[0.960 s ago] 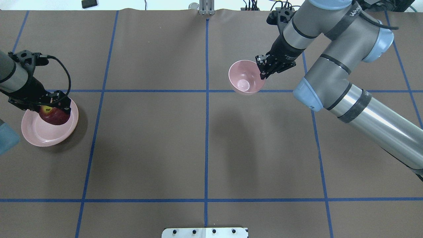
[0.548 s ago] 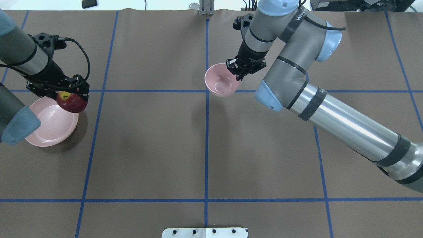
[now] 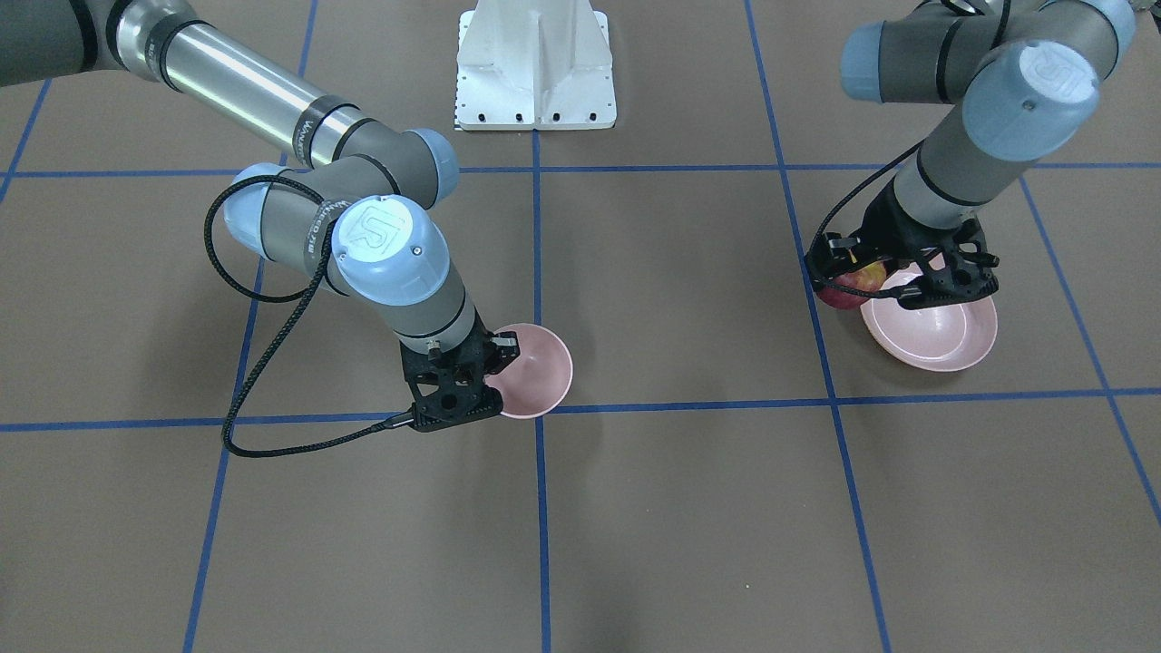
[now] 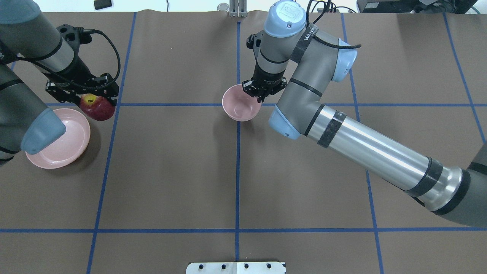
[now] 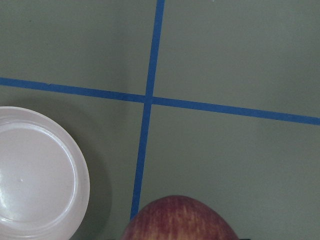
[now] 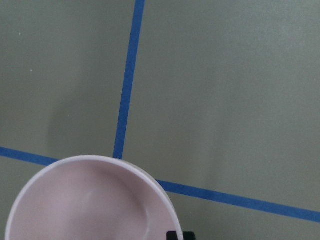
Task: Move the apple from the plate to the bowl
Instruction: 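Lift the apple with the left gripper while the right gripper releases the bowl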
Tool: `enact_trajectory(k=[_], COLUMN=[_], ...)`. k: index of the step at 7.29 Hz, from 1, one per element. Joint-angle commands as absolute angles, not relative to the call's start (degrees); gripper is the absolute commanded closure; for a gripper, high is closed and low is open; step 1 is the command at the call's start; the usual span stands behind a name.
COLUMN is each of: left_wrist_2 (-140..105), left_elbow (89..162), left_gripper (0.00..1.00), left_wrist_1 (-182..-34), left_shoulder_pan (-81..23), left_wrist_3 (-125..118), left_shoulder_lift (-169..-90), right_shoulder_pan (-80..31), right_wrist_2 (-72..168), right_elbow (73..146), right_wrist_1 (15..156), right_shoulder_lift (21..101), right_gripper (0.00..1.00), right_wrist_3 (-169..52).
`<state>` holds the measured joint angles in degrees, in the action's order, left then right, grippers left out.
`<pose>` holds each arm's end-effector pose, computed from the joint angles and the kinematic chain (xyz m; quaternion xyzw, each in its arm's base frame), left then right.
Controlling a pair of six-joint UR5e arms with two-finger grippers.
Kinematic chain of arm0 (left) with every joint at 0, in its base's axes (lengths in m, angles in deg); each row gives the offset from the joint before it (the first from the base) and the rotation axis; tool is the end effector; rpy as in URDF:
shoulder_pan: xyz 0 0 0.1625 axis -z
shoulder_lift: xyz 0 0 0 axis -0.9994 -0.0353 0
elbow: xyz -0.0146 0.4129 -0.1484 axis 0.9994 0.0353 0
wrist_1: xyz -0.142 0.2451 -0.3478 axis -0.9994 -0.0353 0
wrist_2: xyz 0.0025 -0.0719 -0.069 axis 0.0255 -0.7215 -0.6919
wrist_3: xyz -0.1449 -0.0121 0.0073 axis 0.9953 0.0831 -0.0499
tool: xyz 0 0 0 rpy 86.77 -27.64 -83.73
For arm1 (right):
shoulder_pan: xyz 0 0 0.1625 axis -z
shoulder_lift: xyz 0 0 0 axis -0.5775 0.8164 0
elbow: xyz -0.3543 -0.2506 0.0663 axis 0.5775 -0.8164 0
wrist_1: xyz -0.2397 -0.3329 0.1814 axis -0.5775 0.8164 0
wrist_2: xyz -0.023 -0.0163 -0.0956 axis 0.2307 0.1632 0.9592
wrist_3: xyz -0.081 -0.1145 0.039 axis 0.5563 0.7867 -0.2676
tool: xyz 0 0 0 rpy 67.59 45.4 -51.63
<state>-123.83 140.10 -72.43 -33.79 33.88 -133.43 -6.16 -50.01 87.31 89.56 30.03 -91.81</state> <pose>0.3455 -0.5542 0.3441 -0.0434 0.3938 -0.0492 0.9169 -0.6079 -0.6136 0.2364 0.0319 -0.4219 -0.0872 0.9018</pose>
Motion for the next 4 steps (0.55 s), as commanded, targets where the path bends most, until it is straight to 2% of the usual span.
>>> enact_trajectory(k=[1, 2, 3, 4], left_wrist_2=[-123.83, -123.83, -123.83, -123.83], left_elbow=[140.18, 140.10, 140.09, 140.09], left_gripper=[1.00, 1.00, 1.00, 1.00], left_wrist_1=[-72.17, -72.17, -72.17, -72.26], left_shoulder_pan=[-33.75, -33.83, -33.83, -33.92], left_wrist_3=[33.91, 33.91, 34.00, 34.00], left_shoulder_lift=[-133.66, -133.66, -133.66, -133.83], right_shoulder_pan=[-4.89, -4.80, -4.45, -4.45], right_wrist_2=[-49.66, -49.66, -49.48, -49.39], right_elbow=[86.17, 86.16, 86.16, 86.16], right_wrist_1=[87.50, 87.14, 86.35, 86.09], right_shoulder_lift=[29.98, 29.89, 30.07, 30.07], right_gripper=[1.00, 0.87, 0.24, 0.04], right_wrist_3=[-91.81, -92.08, -92.08, -93.91])
